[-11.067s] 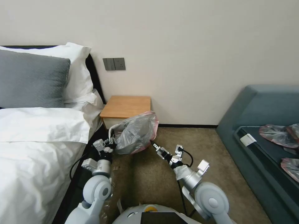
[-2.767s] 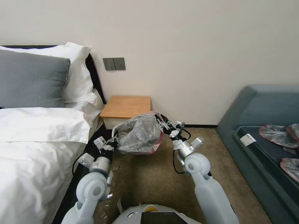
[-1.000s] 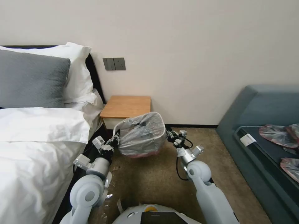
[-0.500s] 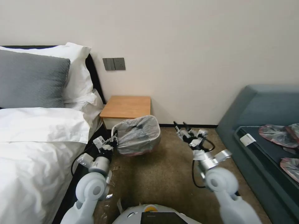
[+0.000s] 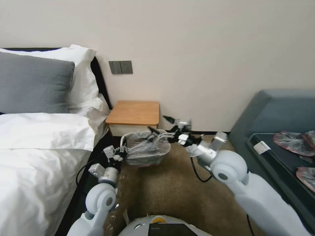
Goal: Pick up the garbage bag from the table and place it over the trash can.
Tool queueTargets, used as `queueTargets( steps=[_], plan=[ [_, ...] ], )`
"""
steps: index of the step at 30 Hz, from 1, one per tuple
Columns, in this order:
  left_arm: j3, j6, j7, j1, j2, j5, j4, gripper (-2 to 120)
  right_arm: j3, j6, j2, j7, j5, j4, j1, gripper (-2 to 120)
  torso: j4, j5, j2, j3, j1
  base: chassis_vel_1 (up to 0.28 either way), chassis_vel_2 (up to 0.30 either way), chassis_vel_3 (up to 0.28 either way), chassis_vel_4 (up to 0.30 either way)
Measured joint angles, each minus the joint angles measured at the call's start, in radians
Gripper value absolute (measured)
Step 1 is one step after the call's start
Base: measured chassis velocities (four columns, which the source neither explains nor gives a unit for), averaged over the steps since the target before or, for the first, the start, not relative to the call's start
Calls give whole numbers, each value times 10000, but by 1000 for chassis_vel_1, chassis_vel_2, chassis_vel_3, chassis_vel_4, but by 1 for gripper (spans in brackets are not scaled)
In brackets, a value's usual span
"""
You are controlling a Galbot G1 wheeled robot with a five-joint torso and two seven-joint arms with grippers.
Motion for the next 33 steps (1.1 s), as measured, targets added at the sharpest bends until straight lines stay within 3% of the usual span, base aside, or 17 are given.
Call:
queueTargets(
  steps=[3, 7, 15, 22, 25, 29, 32, 33],
  plan=[
    [249, 0, 34, -121, 139, 29, 138, 8, -411, -83, -543, -287, -399, 27, 118, 99, -11, 1, 0, 0, 0, 0, 0, 0, 0],
    [489, -18, 136, -147, 250, 220, 244, 8, -1205, -149, -1151, -589, -924, 40, 579, 96, -7, 2, 0, -1, 0, 0, 0, 0, 0],
    [667, -341, 905, -88, 304, 1454, 396, 8, -3781, -392, -1636, -1039, -1220, -623, 3218, 65, -1, 0, 0, 0, 0, 0, 0, 0, 0],
    [657, -454, 1132, -66, 320, 1868, 392, 8, -5185, -665, -1710, -1495, -1441, -1300, 4747, 44, -2, -1, 0, 0, 0, 0, 0, 0, 0],
    [584, -483, 1208, -57, 329, 2001, 319, 8, -6109, -858, -1551, -1649, -1636, -1733, 5776, 28, -1, -1, 0, 0, 0, 0, 0, 0, 0],
    [564, -493, 1205, -52, 330, 2026, 283, 8, -6459, -1033, -1439, -1688, -1688, -1856, 6112, 19, -1, -1, 1, 0, 0, 0, 0, 0, 0],
    [544, -501, 1206, -54, 330, 2024, 229, 8, -6990, -1120, -1280, -1743, -2004, -2124, 6410, 3, -2, 0, 0, 0, 0, 0, 0, 0, 0],
    [544, -501, 1206, -54, 330, 2024, 229, 8, -6990, -1120, -1280, -1743, -2004, -2124, 6410, 3, -2, 0, 0, 0, 0, 0, 0, 0, 0]
  ],
)
